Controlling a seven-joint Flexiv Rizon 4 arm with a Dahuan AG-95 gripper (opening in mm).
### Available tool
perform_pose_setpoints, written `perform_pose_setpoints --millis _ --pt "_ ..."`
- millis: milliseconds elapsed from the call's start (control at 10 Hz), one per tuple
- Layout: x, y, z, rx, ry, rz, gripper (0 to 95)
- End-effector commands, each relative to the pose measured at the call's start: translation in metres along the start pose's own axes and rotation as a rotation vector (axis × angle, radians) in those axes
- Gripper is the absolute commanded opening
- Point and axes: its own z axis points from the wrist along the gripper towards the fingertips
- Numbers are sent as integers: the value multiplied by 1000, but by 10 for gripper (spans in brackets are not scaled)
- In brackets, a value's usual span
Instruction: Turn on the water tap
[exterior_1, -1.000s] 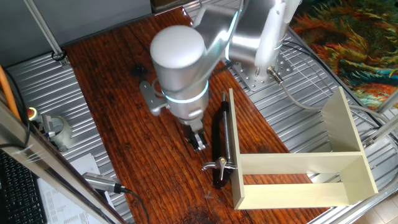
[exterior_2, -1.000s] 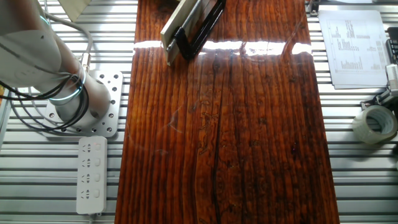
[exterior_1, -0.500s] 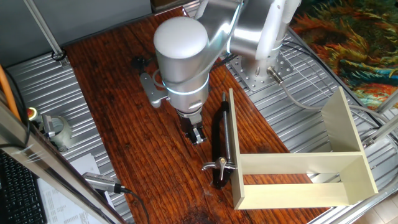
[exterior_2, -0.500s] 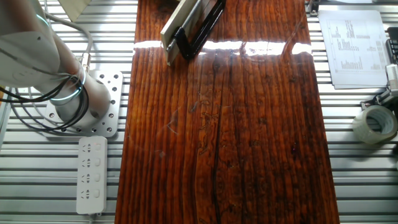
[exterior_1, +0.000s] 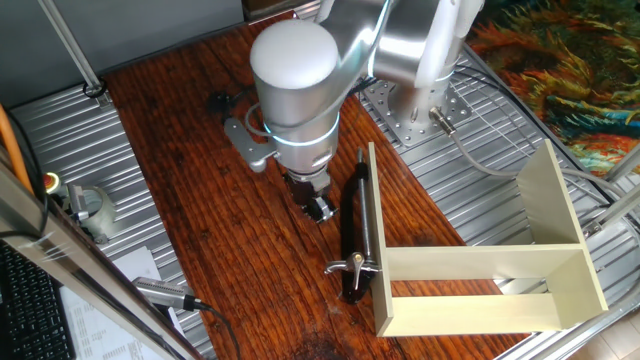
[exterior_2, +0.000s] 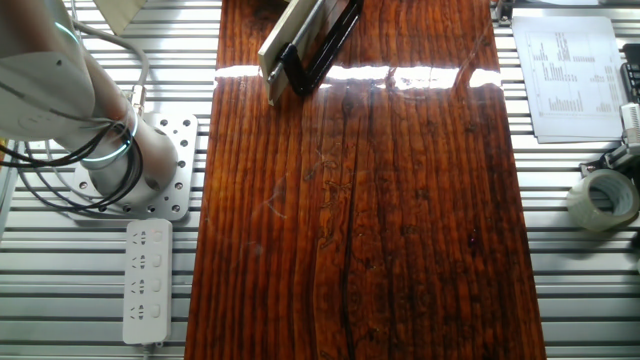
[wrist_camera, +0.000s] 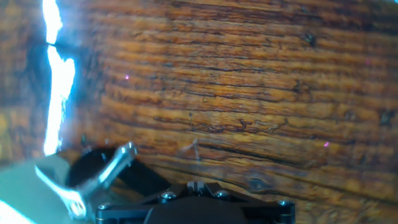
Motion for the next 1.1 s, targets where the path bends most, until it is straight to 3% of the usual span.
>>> perform_pose_setpoints --millis 100,200,400,800,1100 --pt "21 -13 -5 48 -22 -496 0" --pt "24 -15 -3 66 -44 -629 0" --pt "23 -16 -2 113 -30 -833 0" --pt "22 -17 -1 139 -47 -1013 0" --pt "22 -18 0 142 -59 -1055 0"
